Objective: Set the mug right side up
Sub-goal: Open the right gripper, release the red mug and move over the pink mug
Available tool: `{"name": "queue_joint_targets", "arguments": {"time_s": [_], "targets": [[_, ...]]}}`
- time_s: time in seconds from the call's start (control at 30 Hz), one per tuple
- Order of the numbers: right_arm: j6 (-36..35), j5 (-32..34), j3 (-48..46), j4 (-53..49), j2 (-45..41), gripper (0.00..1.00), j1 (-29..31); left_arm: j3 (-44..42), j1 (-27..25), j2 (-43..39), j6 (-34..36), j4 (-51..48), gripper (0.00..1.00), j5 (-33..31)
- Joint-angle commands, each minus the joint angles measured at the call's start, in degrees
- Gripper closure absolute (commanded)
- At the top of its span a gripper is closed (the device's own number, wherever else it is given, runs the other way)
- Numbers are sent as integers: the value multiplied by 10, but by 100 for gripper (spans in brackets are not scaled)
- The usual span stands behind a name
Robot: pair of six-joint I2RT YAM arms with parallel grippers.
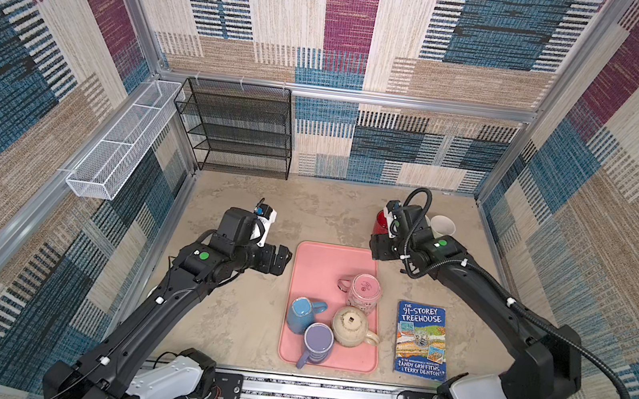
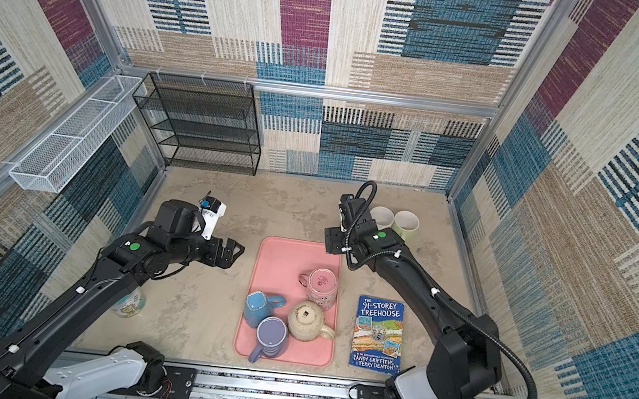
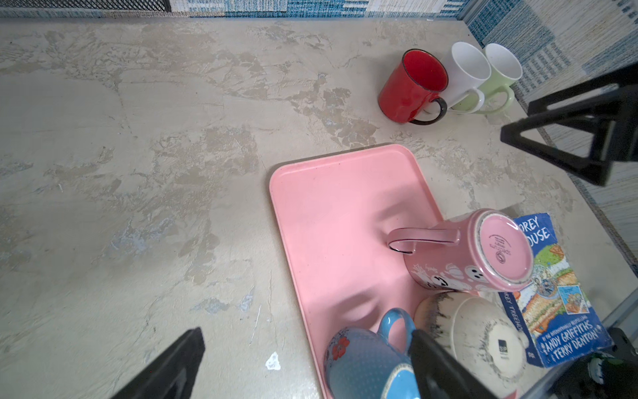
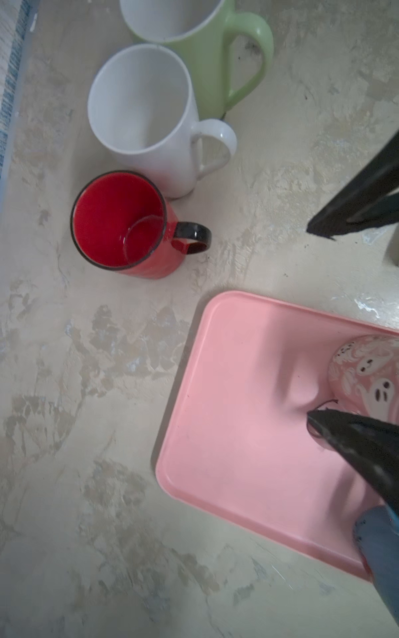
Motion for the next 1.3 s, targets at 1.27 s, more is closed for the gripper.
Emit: {"name": "queue_joint_targets", "arguments": {"time_s": [1.27], "targets": [[105,-138,-255,45,-231,11,77,0,-7,21,3,-6,4,19]]}}
